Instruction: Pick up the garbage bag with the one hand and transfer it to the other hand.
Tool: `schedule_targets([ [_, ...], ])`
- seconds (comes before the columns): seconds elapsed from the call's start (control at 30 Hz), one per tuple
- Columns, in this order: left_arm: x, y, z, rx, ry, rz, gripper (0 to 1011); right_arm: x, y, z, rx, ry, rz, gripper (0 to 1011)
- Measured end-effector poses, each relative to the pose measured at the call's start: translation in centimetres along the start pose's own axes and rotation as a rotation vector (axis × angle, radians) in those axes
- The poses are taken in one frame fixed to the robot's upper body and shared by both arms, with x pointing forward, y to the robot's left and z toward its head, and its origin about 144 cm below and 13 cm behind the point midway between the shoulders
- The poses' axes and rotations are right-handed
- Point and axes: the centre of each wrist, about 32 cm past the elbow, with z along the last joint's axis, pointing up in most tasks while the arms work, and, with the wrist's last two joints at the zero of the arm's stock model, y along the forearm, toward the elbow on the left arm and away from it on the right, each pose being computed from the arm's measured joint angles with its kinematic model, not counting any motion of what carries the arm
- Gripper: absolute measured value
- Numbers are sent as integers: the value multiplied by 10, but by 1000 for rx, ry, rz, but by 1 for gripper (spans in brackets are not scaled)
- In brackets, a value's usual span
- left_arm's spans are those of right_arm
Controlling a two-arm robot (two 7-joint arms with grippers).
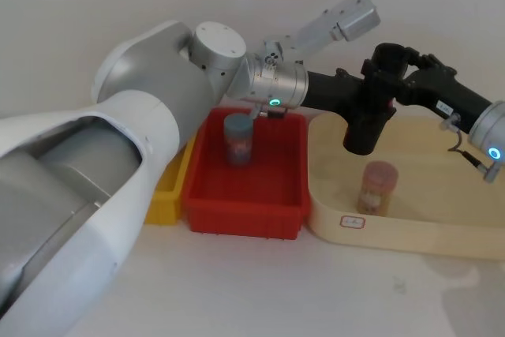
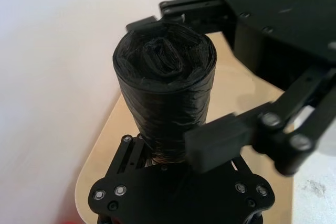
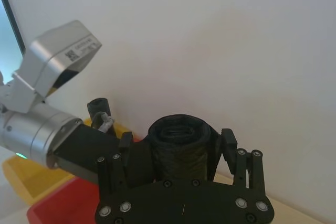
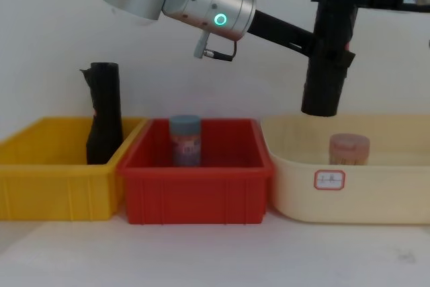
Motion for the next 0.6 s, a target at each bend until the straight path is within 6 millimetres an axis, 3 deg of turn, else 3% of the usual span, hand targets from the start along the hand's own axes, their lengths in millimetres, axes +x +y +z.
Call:
schedule_targets([
  [0.6, 0, 0, 0, 0, -1, -1, 400, 3, 20, -3, -19, -35, -11, 1001],
])
